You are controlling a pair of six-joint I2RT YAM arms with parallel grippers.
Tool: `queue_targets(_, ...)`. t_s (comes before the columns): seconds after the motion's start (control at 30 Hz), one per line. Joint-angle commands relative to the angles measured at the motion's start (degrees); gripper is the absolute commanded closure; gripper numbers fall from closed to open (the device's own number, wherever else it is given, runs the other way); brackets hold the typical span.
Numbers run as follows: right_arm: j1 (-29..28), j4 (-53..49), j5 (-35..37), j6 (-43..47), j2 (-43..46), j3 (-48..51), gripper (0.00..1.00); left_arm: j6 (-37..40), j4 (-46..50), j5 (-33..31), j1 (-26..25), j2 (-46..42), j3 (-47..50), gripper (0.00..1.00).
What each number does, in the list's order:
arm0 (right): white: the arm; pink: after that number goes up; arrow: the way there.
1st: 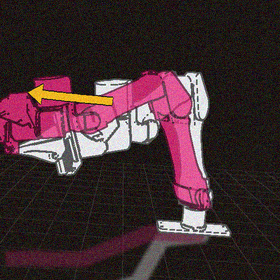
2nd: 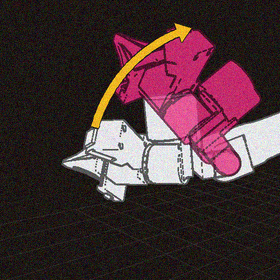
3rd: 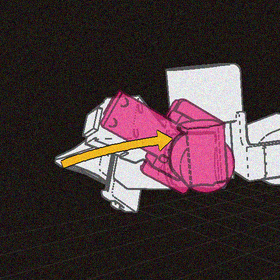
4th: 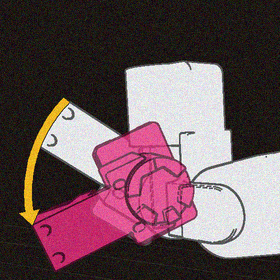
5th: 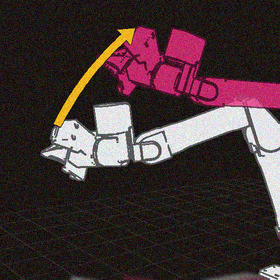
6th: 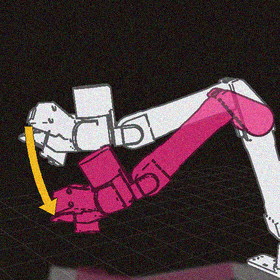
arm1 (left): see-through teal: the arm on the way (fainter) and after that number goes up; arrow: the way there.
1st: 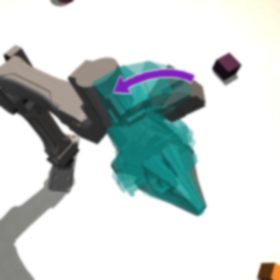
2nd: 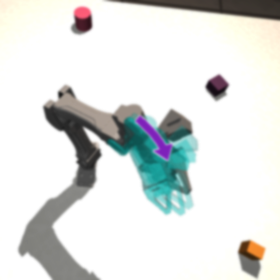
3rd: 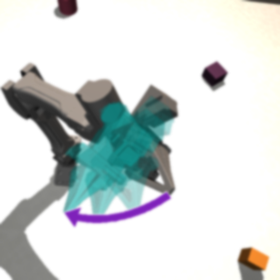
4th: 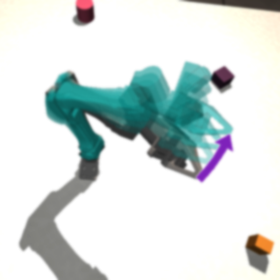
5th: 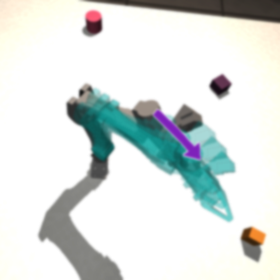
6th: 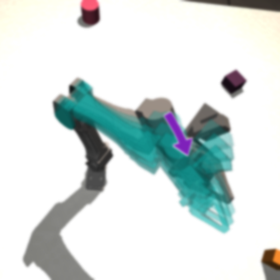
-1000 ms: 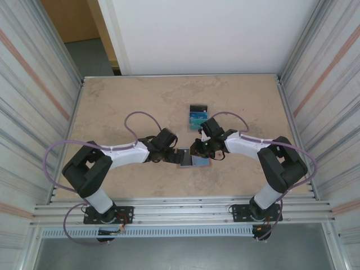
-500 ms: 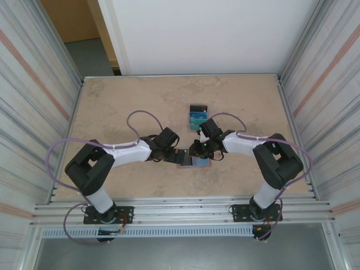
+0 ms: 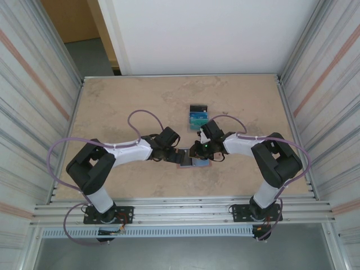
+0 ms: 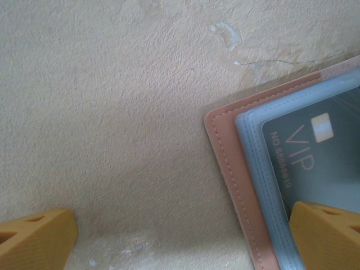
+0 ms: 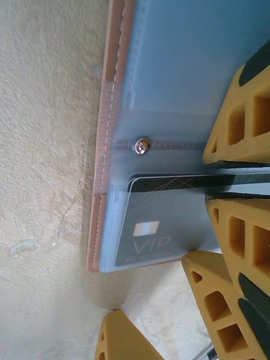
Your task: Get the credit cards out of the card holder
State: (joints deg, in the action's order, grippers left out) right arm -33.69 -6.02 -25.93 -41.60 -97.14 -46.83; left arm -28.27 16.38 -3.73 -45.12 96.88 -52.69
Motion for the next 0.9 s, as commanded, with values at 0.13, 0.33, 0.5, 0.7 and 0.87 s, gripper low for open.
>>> queue_targets(0.13,1.59,6.26,-5.75,-2.38,0.18,3.44,0.81,1.92,0.89,0.44,-0.4,4.63,-0.3,0.04)
queue_targets(0.33,1.88,9.86,-8.07,-3.26,0.53,4.54,0.83,2.08,1.25,0.58,-0.67,5.37,-0.76,0.04)
queue_targets(0.5,2.61,12.24,-9.68,-4.16,0.88,5.65,0.85,2.12,1.47,0.6,-0.76,5.7,-0.88,0.03)
queue_targets(0.7,3.63,14.89,-11.12,-5.1,1.78,7.28,0.91,2.1,1.7,0.47,-0.73,5.74,-0.97,0.03)
queue_targets(0.87,3.72,15.6,-11.95,-5.15,1.69,7.45,0.97,2.15,1.75,0.43,-0.81,5.83,-1.14,0.03)
